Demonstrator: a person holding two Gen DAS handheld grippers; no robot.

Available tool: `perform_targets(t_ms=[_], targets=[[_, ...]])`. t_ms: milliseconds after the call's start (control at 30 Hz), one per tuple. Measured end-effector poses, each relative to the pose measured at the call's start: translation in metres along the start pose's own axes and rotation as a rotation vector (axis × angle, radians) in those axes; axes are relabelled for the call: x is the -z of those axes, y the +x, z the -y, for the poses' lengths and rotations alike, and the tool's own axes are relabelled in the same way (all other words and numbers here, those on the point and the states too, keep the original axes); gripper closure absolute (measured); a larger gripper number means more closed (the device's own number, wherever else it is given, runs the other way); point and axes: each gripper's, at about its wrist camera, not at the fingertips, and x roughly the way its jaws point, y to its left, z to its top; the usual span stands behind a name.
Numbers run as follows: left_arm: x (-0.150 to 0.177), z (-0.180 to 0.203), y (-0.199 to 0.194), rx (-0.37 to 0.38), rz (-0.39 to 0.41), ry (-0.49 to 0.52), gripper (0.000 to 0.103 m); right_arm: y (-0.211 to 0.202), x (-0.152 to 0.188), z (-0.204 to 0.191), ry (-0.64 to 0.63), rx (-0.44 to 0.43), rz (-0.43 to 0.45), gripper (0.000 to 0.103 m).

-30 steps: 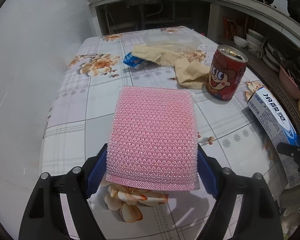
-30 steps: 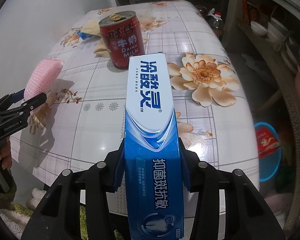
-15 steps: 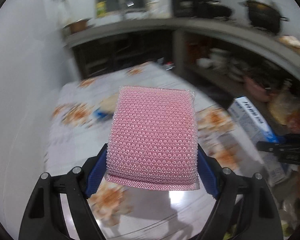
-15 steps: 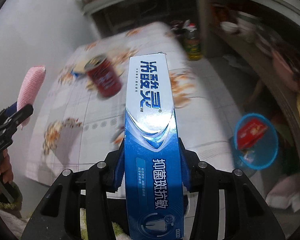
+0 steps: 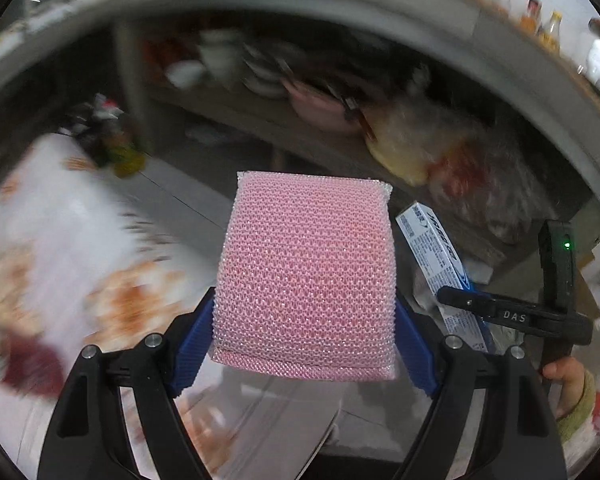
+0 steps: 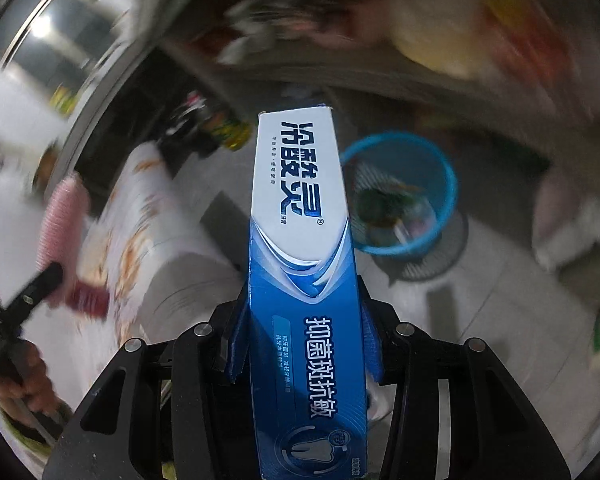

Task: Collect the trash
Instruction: 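Carry the sponge and toothpaste box over the blue wastebasket, then open both tools to drop the sponge and box into the wastebasket, then move both tools back over the table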

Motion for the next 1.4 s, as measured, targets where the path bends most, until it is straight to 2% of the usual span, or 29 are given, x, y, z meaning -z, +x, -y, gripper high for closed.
perform_targets(t_ms=[133,233,333,433,500,533,600,633,733,1033,1200,1400], targets=[[-0.029,0.019,0.087,0.062,-0.152,0.013,0.023,0.029,-0.012,0.041,0.141,-0.030,-0.050,0.059],[-0.044,0.030,0.140,0.079,-0.236,0.014,0.023,0.057,-0.025,0.063,0.230,-0.056,-0.089,0.059],[-0.059,0.037,0.177,0.087,-0.274,0.012,0.023,0.093,-0.042,0.084,0.316,-0.072,-0.123,0.059],[-0.081,0.043,0.201,0.117,-0.272,-0.006,0.022,0.117,-0.056,0.099,0.370,-0.072,-0.129,0.056],[-0.096,0.045,0.212,0.140,-0.257,-0.029,0.018,0.134,-0.070,0.107,0.382,-0.079,-0.119,0.044],[-0.100,0.045,0.215,0.144,-0.251,-0.039,0.013,0.140,-0.074,0.112,0.393,-0.079,-0.111,0.031],[-0.110,0.047,0.224,0.125,-0.231,-0.069,0.010,0.154,-0.081,0.123,0.408,-0.060,-0.101,0.029],[-0.113,0.048,0.226,0.130,-0.225,-0.077,0.010,0.160,-0.081,0.127,0.412,-0.022,-0.099,0.029],[-0.115,0.053,0.226,0.163,-0.227,-0.084,0.010,0.159,-0.074,0.135,0.427,0.013,-0.088,0.029],[-0.103,0.057,0.176,0.236,-0.164,-0.059,0.010,0.112,-0.045,0.146,0.402,0.070,-0.002,0.029],[-0.092,0.053,0.123,0.242,-0.081,-0.036,0.010,0.093,-0.036,0.138,0.356,0.077,0.018,0.029],[-0.047,0.023,0.051,0.222,0.005,-0.083,0.010,0.075,-0.032,0.098,0.250,0.069,0.036,0.026]])
